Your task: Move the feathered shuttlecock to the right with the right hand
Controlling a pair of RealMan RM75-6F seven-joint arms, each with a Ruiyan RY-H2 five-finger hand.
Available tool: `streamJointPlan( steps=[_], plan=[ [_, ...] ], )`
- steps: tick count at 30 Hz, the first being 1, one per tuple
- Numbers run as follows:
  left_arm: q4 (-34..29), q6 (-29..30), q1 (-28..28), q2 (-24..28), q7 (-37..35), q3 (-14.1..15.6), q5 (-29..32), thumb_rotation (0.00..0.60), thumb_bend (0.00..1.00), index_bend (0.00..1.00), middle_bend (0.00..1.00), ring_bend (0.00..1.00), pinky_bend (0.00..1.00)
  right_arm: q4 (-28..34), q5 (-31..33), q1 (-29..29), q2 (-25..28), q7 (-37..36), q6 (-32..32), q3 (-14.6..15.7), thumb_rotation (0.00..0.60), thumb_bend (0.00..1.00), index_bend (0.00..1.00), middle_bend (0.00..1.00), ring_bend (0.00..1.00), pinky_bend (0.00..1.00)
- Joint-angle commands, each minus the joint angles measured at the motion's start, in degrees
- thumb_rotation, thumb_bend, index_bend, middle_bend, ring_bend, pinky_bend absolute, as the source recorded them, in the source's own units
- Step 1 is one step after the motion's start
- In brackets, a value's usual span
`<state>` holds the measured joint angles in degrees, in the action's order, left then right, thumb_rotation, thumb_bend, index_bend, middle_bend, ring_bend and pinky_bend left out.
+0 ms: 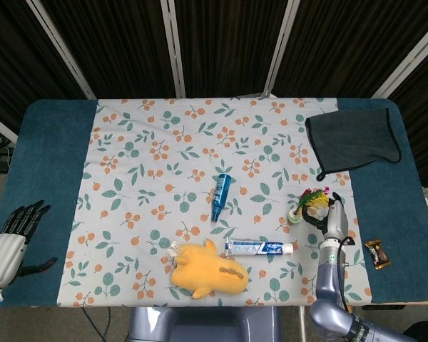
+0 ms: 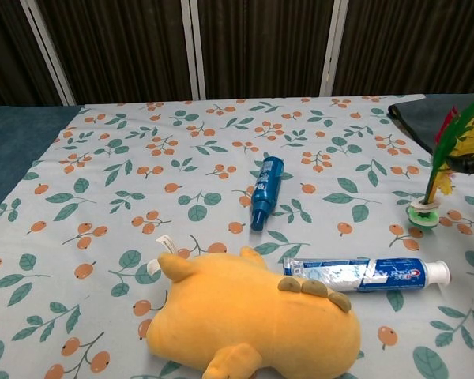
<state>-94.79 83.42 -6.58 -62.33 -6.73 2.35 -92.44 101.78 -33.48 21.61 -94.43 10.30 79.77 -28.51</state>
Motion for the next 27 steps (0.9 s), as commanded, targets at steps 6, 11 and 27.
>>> streamJointPlan(
  steps=[6,11,27],
  plan=[
    [0.1,0.0,0.0,-0.1,0.1,0.0,-0.1,0.598,0.18,0.00,0.00,0.00,0.00,0.0,-0.3,-1.1,0.4,-1.1,-0.1,0.9,0.600,0.36,0.67,0.40,0.00,0.00],
    [0.1,0.0,0.0,-0.1,0.2,0.1,-0.1,0.597,0.18,0.00,0.00,0.00,0.00,0.0,-0.3,-1.6,0.6,-1.4,-0.2,1.3,0.600,0.36,0.66,0.40,0.00,0.00],
    [0.0,-0.1,0.1,0.0,0.2,0.1,0.0,0.598,0.18,0.00,0.00,0.00,0.00,1.6,-3.1,-4.3,2.0,-2.4,0.4,4.8,0.600,0.35,0.38,0.15,0.00,0.00]
  ],
)
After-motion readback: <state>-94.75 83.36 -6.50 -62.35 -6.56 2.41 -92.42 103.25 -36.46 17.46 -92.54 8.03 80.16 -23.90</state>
